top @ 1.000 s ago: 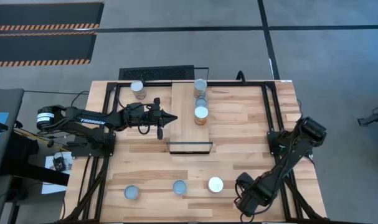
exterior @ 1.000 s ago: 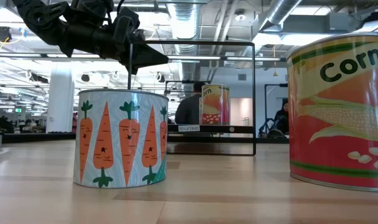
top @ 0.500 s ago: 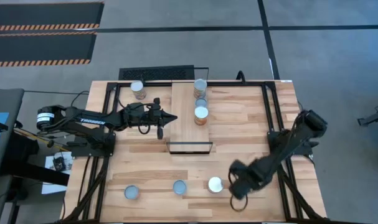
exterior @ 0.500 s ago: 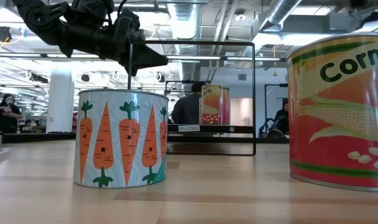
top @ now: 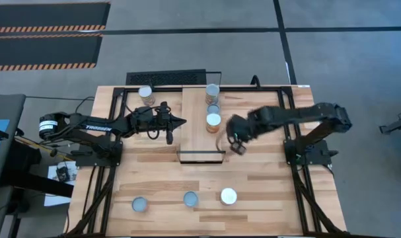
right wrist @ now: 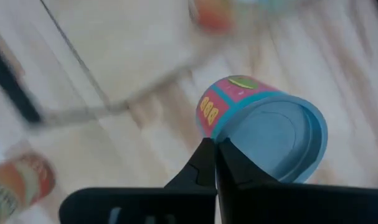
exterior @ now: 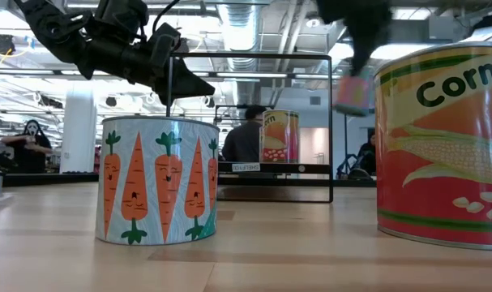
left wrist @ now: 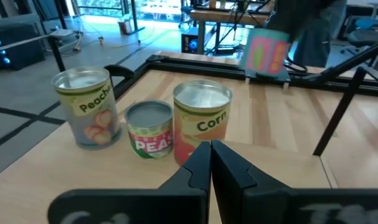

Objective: Pick and place cans onto a shelf
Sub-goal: Put the canned mixed vegetables on the shelf

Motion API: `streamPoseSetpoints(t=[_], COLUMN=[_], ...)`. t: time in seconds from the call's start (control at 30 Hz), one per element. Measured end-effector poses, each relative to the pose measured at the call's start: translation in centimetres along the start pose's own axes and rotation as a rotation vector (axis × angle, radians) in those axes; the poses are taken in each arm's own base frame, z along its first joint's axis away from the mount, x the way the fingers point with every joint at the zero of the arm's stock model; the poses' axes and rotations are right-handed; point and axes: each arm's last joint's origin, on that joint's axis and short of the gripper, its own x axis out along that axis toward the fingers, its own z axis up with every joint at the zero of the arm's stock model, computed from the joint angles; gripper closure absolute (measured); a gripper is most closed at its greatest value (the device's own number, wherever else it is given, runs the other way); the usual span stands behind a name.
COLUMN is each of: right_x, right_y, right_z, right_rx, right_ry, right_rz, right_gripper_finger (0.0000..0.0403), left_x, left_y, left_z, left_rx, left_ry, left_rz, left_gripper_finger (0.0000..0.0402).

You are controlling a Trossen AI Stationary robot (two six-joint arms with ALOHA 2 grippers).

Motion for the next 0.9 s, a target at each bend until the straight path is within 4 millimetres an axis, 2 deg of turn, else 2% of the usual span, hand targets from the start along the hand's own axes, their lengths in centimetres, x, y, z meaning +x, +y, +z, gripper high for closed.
streamPoseSetpoints(t=[0.17,0.27,0.4,0.67,0.9], right_x=[2.8,4.9,6.6,8.6,9.2], right_y=[-0.3,0.3,1.6,4.4,4.7], right_z=[3.0,4.0,5.1,6.3,6.3], right_rx=[-0.180,-0.278,-0.380,-0.524,-0.557], right_ry=[-0.039,-0.026,-0.011,0.025,0.073], right_rz=[0.067,0.095,0.127,0.131,0.123], right_gripper_finger=[0.0396,0.0396,0.0396,0.0396,0.0395], left_x=[0.0,0.0,0.0,0.0,0.0], left_y=[0.0,0.0,0.0,0.0,0.0], left_z=[-0.1,-0.1,-0.1,-0.1,-0.2], left_rx=[0.008,0.008,0.009,0.009,0.008], left_ry=[0.006,0.008,0.012,0.014,0.017], left_rz=[-0.001,-0.001,-0.001,-0.001,-0.001], left_gripper_finger=[0.0401,0.0401,0.0401,0.0401,0.0401])
